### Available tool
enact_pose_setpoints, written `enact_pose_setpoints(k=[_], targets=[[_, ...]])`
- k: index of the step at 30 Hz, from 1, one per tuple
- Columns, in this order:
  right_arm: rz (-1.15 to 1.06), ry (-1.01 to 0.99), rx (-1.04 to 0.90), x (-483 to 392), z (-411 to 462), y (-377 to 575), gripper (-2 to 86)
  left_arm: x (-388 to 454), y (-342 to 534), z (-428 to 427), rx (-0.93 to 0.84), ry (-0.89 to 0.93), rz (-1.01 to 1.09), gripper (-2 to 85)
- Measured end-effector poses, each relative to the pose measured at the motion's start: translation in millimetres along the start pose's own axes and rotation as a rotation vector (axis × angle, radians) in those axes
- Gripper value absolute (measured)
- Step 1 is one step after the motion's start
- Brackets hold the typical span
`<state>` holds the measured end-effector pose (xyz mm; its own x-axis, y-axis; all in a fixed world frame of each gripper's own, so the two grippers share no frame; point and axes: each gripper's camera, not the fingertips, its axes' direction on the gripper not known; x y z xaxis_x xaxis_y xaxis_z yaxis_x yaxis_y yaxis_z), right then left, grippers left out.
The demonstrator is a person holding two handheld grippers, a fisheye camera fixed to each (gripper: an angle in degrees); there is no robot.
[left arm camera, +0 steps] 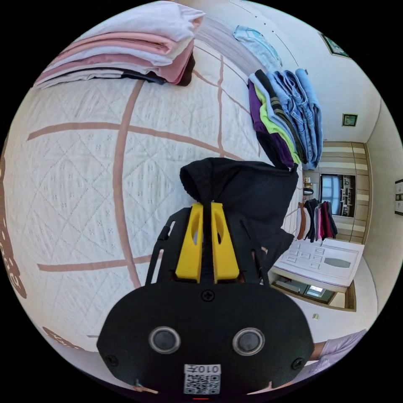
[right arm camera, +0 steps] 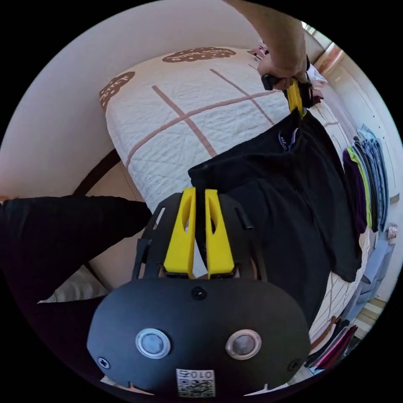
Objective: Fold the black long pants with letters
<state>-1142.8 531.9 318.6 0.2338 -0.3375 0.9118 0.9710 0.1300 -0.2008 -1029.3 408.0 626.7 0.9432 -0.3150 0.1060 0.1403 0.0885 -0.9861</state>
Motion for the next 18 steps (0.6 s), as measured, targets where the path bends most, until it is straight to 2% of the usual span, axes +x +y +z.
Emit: enact_pose_setpoints(k=[3, 7, 14, 18], targets=[[0.084, -0.096, 0.092, 26.6, -41.6, 17.0, 5.0, 21.0, 4.7, -30.2, 0.016, 0.004, 0.123, 2.7], [0.016, -0.137, 0.170, 18.2, -76.4, 21.4, 4.9, 28.8, 18.4, -80.0, 0.054, -0.038, 0.204, 2.1], [-0.006, -0.235, 0.096, 8.0, -18.2, -20.9, 5.1, -45.9, 21.9, -75.1, -0.068, -0.140, 0.084, 2.8], [-0.060, -0.303, 0.033, 14.5, 11.2, -51.3, 5.4, -51.0, 35.7, -75.2, 0.011, -0.154, -0.036, 4.1]])
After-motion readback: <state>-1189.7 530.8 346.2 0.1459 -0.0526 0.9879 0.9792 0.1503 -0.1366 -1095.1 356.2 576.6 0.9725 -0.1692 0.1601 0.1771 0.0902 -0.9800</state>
